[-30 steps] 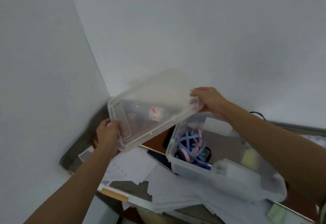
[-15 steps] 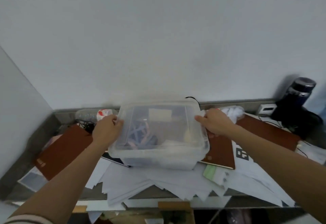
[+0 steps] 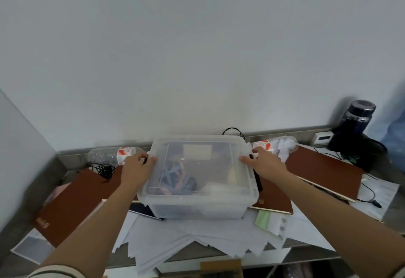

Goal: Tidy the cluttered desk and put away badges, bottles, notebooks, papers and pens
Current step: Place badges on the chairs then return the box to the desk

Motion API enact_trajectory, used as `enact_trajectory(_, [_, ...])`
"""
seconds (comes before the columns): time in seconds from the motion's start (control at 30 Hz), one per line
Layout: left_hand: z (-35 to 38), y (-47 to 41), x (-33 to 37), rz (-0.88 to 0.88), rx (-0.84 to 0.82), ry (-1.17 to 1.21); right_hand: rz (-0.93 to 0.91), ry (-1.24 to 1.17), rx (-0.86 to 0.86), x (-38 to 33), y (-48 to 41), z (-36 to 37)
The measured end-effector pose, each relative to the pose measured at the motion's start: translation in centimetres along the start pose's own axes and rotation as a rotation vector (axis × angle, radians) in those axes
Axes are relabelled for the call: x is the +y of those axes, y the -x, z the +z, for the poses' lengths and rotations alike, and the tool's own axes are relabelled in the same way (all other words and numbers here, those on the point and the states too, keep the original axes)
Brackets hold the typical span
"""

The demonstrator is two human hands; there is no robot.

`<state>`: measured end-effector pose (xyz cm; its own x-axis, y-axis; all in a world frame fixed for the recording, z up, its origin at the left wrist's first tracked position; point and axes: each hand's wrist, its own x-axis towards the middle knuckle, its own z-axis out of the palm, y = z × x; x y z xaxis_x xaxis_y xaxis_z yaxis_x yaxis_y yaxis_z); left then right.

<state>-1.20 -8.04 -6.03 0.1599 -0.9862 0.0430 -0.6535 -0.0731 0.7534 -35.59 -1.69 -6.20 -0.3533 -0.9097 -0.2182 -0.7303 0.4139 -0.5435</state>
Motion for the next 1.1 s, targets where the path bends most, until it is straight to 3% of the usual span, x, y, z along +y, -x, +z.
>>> enact_trajectory(0.1, [-0.1,-0.5,0.0,-0.221,-0.062,0.228,0.150,-0.423,-0.116,0.8,-1.0,0.4])
enact_trajectory(0.17, [-0.8,-1.1,-0.2,-0.342,-0.107,0.294,0.180,-0.501,-0.147,1.2,-1.3,0.5])
enact_trajectory(0.53, [0.5,-2.0,0.9,-0.283,-0.243,0.135,0.069,-0.286,0.025,-1.1,-0.3,3.5])
enact_trajectory(0.87, [1.8,-1.8,0.9,-0.157,-0.119,-0.178,0.042,-0.012,0.120,-2.4,0.0,3.9])
enact_trajectory(1.1, [2.1,-1.5,0.7,-0.133,-0.077,-0.197,0.059,0.020,0.164,-2.9,0.5,4.2])
